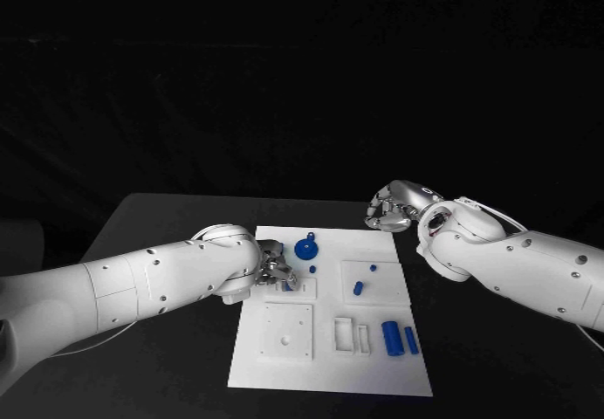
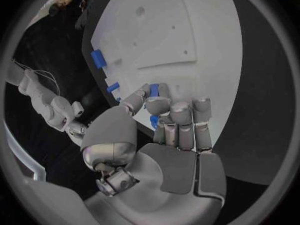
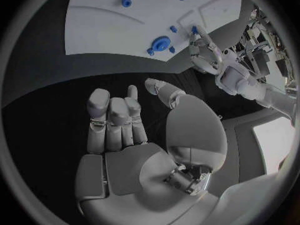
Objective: Assemble the parts on the task board
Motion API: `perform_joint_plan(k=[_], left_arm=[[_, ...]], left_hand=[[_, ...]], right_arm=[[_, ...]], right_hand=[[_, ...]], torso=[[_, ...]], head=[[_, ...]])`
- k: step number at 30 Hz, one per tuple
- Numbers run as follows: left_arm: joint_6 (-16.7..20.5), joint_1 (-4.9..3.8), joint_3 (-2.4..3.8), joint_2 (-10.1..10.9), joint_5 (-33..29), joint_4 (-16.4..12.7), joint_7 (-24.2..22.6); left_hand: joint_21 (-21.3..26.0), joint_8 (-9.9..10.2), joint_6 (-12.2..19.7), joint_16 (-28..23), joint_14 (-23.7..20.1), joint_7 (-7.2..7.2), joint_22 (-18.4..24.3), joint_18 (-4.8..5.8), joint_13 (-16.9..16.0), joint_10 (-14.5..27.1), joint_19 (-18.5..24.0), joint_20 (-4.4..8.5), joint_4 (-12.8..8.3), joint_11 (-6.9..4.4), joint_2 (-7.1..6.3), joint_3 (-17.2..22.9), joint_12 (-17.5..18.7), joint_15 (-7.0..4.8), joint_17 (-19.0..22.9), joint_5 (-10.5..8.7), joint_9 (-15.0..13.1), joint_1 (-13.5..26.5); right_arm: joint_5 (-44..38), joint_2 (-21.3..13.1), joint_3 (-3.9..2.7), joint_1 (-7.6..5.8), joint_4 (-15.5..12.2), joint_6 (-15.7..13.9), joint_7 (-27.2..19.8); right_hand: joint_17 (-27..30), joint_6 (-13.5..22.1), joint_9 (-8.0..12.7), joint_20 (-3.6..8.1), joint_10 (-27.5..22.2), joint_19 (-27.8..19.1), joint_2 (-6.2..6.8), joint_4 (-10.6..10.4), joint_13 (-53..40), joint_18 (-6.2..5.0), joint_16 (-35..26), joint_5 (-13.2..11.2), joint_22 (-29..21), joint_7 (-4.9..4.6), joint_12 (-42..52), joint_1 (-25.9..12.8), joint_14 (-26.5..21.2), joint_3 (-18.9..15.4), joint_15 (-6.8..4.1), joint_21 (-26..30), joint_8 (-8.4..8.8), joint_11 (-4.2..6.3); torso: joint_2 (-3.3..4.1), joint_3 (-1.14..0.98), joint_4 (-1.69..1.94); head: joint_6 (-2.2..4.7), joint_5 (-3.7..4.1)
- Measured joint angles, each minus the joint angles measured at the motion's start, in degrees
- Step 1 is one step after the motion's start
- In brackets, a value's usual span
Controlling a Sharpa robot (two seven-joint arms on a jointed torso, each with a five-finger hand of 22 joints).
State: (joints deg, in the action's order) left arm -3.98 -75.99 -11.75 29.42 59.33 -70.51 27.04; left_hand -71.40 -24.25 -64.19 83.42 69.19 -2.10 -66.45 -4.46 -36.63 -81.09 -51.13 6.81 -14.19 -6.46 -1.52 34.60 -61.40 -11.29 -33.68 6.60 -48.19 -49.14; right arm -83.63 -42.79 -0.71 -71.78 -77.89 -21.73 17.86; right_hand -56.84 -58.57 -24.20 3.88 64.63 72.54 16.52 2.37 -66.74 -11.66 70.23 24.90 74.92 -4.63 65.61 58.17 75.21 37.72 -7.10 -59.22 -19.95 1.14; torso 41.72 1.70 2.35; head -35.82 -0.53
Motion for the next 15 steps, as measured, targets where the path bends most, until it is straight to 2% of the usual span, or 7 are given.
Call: perform_joint_plan(k=[6,15], left_arm=[[-0.74,-0.09,0.03,-0.31,0.13,0.34,0.26],[-0.64,-0.11,0.03,-0.48,0.25,0.46,0.4]], left_hand=[[0.0,0.3,0.0,0.0,0.0,0.0,0.36,0.01,0.15,0.0,0.36,-0.04,0.27,0.0,0.26,-0.37,0.0,0.0,0.11,-3.12,0.0,-0.26],[-0.25,1.01,-0.02,0.0,0.0,0.02,0.66,0.01,0.15,0.0,0.36,-0.04,1.32,-0.01,0.56,-1.21,0.0,0.0,0.18,-3.56,-0.79,-0.57]], right_arm=[[0.03,0.0,0.0,0.0,-0.05,0.03,0.0],[0.06,0.05,0.0,0.0,-0.03,0.06,0.0]], right_hand=[[0.0,0.0,0.0,0.0,0.0,0.0,0.0,0.0,0.0,-0.01,0.0,0.0,0.0,0.0,0.0,0.0,0.0,0.0,0.0,0.0,0.0,0.0],[0.01,0.0,0.0,0.0,0.01,0.0,0.0,0.0,0.0,0.0,0.0,0.19,-0.01,0.0,0.0,0.0,0.0,0.0,0.0,0.0,0.0,-0.01]], torso=[[0.0,-0.03,-0.01],[-0.02,-0.03,-0.01]], head=[[-0.01,0.0],[0.08,0.04]])
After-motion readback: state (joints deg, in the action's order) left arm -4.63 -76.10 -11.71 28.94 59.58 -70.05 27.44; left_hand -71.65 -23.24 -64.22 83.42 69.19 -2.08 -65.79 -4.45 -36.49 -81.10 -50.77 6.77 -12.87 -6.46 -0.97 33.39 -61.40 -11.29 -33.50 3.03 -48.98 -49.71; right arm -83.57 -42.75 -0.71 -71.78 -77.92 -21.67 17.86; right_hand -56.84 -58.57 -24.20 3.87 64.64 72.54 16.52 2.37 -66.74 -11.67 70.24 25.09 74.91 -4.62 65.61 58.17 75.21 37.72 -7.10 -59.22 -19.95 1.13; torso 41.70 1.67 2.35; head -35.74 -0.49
